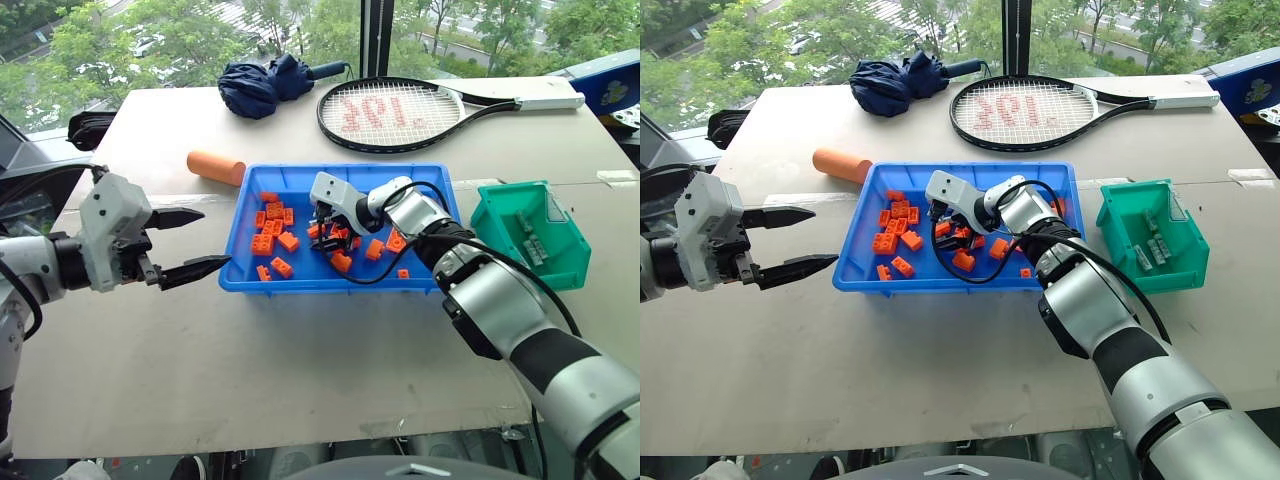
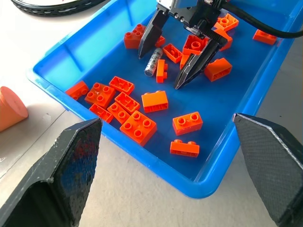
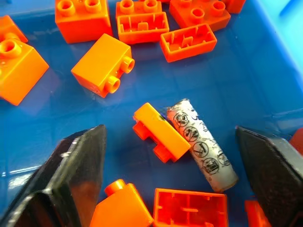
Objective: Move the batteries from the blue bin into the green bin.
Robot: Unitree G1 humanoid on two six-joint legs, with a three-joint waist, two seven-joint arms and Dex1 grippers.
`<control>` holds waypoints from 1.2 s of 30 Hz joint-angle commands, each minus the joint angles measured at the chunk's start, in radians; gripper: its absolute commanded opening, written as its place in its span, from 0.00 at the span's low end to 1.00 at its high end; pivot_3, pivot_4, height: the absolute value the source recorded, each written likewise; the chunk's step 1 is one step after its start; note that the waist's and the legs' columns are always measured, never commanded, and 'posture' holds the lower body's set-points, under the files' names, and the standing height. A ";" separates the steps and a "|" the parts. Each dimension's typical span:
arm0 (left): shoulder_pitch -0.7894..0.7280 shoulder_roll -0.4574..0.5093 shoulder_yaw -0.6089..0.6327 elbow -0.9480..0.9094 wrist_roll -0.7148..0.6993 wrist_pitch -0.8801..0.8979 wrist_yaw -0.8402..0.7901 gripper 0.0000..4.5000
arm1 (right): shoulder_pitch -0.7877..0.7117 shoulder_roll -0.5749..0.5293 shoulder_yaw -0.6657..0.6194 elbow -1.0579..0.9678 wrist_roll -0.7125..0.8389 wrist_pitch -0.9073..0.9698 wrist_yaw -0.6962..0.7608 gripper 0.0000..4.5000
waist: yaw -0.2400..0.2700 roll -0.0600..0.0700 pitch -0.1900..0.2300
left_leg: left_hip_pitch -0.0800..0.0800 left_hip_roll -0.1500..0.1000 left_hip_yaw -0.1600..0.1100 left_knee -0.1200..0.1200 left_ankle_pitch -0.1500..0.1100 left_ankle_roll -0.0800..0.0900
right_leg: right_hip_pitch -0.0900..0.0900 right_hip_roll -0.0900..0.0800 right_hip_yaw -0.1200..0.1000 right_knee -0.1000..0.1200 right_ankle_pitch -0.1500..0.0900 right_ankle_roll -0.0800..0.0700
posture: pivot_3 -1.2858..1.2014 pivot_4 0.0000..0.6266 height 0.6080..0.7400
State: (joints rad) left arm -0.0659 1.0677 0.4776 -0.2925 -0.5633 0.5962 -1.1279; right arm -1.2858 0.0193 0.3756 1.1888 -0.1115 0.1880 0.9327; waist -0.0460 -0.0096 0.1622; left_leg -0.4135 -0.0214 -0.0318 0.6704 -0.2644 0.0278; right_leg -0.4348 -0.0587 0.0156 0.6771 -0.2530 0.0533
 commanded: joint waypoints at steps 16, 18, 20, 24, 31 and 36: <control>-0.052 0.022 -0.005 0.030 -0.002 -0.030 -0.015 1.00 | -0.031 -0.026 -0.054 -0.034 -0.045 0.017 0.044 0.00 | 0.000 0.000 0.000 | 0.000 -0.001 -0.001 0.000 0.001 -0.001 | 0.000 -0.001 -0.001 0.000 0.000 0.000 | 0.52 0.24 1.00; -0.057 0.021 -0.011 0.035 -0.001 -0.033 -0.019 1.00 | -0.026 -0.037 -0.057 -0.054 -0.043 0.024 0.058 0.00 | 0.000 0.000 0.000 | 0.000 -0.001 -0.001 0.000 0.001 -0.001 | 0.000 -0.001 -0.001 0.000 0.000 0.000 | 0.52 0.24 1.00; -0.061 0.020 -0.016 0.041 0.001 -0.036 -0.023 1.00 | -0.016 -0.051 -0.054 -0.078 -0.043 0.032 0.074 0.00 | 0.000 0.000 0.000 | 0.000 -0.001 -0.001 -0.001 0.001 -0.001 | 0.000 -0.001 -0.001 0.000 0.000 0.000 | 0.52 0.24 1.00; -0.081 0.020 -0.032 0.053 0.005 -0.041 -0.029 1.00 | 0.001 -0.083 -0.078 -0.178 -0.014 0.078 0.095 0.00 | 0.000 0.000 0.000 | 0.000 -0.001 -0.001 -0.001 0.001 -0.001 | 0.000 -0.002 -0.001 0.000 0.000 0.000 | 0.52 0.24 1.00; -0.112 0.007 -0.036 0.028 -0.037 -0.018 -0.033 1.00 | 0.114 -0.278 -0.143 -0.577 0.045 0.301 0.137 0.00 | 0.009 -0.001 0.000 | -0.003 -0.003 -0.002 -0.001 0.001 -0.001 | -0.002 -0.004 -0.002 0.001 0.000 0.000 | 0.52 0.24 1.00; -0.172 -0.015 -0.064 0.000 -0.089 0.009 -0.014 1.00 | 0.213 -0.427 -0.152 -0.737 0.050 0.396 0.140 0.00 | 0.007 -0.001 0.000 | -0.003 -0.003 -0.002 0.000 0.001 0.000 | -0.002 -0.004 -0.002 0.000 0.000 0.000 | 0.52 0.24 1.00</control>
State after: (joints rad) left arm -0.2097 1.0545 0.4110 -0.2611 -0.6189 0.6012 -1.1504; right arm -1.0756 -0.3849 0.2362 0.5185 -0.0743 0.5649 1.0625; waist -0.0393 -0.0103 0.1618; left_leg -0.4162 -0.0241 -0.0332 0.6699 -0.2638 0.0273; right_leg -0.4365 -0.0628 0.0138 0.6774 -0.2529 0.0534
